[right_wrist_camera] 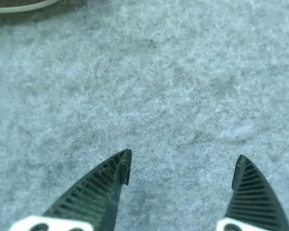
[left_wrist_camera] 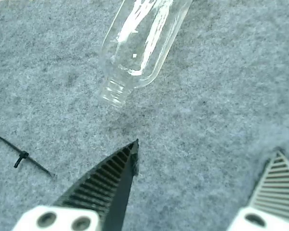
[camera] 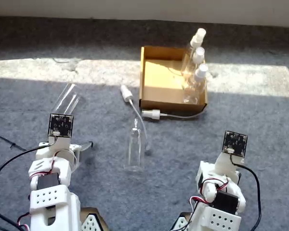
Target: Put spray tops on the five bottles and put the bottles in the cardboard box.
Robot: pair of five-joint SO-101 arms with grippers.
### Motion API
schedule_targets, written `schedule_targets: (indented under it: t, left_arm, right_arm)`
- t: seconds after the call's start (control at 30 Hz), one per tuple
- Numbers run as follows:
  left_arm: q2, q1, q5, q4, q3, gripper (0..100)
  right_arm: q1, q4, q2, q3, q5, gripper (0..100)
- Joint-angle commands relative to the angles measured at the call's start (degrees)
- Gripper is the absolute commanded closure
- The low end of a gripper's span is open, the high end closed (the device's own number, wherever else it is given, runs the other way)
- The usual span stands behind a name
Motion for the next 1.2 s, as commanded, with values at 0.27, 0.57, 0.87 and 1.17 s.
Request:
schedule_targets:
  t: [0.27, 0.57, 0.87, 1.17]
  left_arm:
    - [-0.66, 0.66, 0.44, 0.26, 1.10, 63]
    - [-0.66, 0.66, 0.44, 0.26, 1.10, 63]
    - [-0.66, 0.66, 0.44, 0.26, 1.10, 63]
    - [-0.66, 0.66, 0.44, 0.26, 1.10, 63]
  right_arm:
    - [6.11, -13.85, -0.75, 7.43, 12.04, 70.3]
    - [4.70, -21.58, -0.22, -1.01, 14.07, 70.3]
    - [-17.10, -3.56, 11.65, -34.33, 5.54, 70.3]
    - [-42.77, -2.86, 54.29, -54.29, -2.55, 70.3]
